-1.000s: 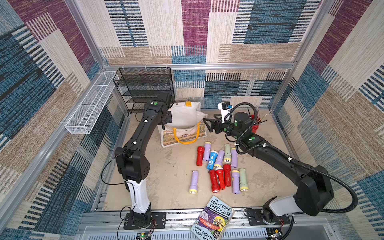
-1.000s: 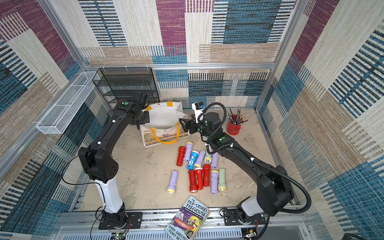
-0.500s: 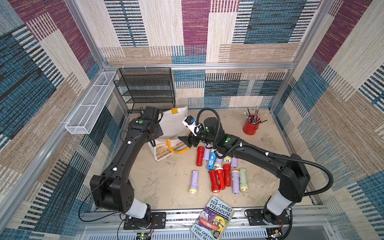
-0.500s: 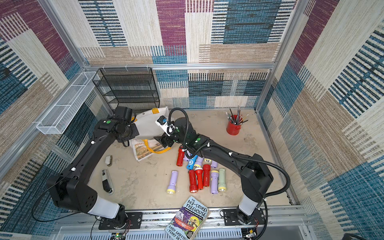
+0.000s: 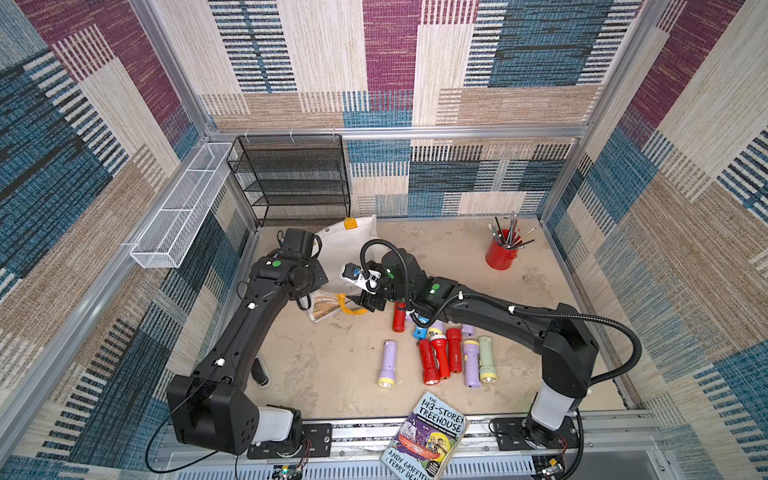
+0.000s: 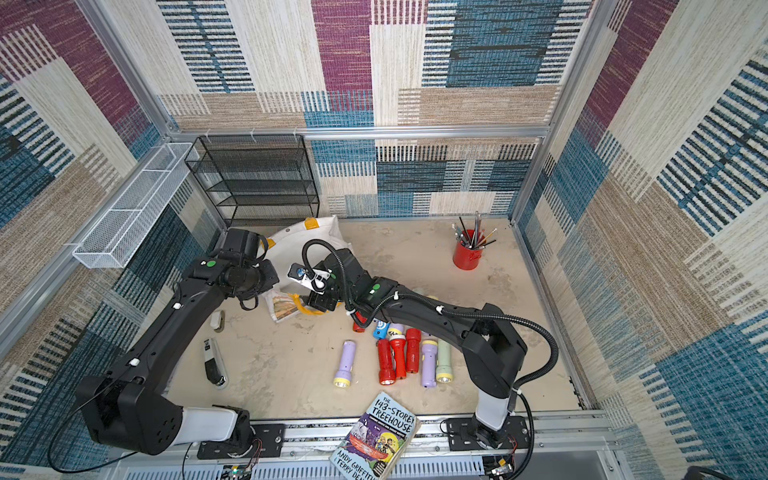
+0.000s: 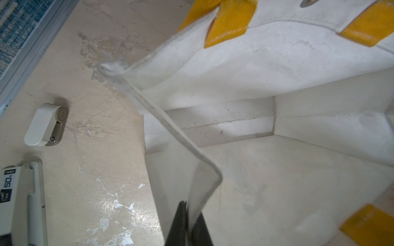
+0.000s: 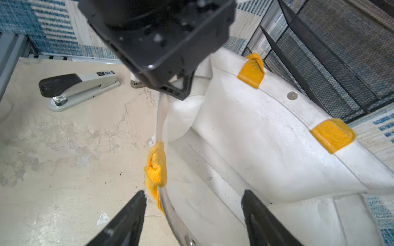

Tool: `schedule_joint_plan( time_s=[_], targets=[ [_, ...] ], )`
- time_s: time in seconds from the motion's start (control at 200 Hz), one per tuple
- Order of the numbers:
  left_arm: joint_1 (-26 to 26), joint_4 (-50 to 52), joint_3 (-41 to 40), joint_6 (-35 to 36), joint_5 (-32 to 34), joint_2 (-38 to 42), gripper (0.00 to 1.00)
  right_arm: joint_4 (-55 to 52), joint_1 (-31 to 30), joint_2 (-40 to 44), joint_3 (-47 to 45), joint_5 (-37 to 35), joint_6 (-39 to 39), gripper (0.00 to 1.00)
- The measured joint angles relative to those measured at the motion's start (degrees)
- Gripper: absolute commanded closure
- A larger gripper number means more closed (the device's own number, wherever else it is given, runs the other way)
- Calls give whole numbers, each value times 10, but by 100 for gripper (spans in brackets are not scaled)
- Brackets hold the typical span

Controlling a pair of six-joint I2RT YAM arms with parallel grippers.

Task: Put the flashlights into the tote bags
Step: Move the canvas bag to the center of the board.

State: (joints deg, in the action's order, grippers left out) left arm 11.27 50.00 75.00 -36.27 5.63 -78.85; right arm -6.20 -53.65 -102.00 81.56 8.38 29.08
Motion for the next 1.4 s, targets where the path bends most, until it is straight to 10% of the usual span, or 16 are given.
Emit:
schedule_joint_plan(
  time_s=[0.371, 0.506, 0.626, 0.816, 1.397],
  targets=[
    [0, -4, 7, 0, -30, -5, 100, -62, -15, -45, 45, -2, 63, 51],
    [0, 0, 13, 1, -47, -4, 99, -71, -16, -66, 58, 0, 73, 82],
    [0, 19, 19, 4, -56, -3, 78, -79, -18, -85, 71, 0, 78, 100],
    [-8, 66, 64, 28, -57, 10, 62, -85, -20, -74, 38, 1, 88, 100],
    [-29, 145, 261, 278, -31, -101, 55, -115, -22, 30, -52, 106, 118, 100]
  ],
)
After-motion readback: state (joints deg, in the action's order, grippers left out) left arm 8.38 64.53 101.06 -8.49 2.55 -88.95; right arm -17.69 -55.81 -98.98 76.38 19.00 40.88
